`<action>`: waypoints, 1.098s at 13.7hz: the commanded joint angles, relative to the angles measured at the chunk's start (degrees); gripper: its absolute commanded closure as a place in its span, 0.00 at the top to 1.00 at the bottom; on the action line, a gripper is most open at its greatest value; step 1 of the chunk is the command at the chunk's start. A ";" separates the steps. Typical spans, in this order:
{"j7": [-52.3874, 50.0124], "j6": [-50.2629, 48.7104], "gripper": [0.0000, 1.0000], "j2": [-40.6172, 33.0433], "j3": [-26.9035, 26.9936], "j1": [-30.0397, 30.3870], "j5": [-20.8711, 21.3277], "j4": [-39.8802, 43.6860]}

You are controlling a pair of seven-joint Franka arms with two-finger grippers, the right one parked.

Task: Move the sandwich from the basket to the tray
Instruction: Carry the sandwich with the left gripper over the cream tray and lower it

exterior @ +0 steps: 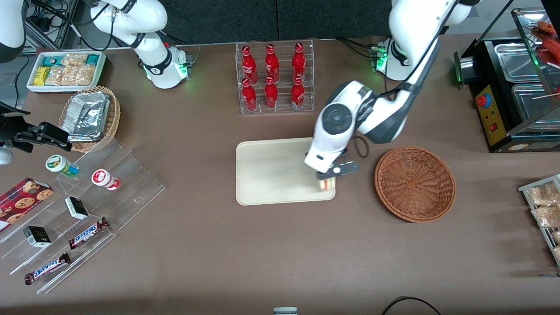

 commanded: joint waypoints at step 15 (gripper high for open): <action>-1.12 0.40 0.01 15.38 0.43 -8.02 5.31 12.07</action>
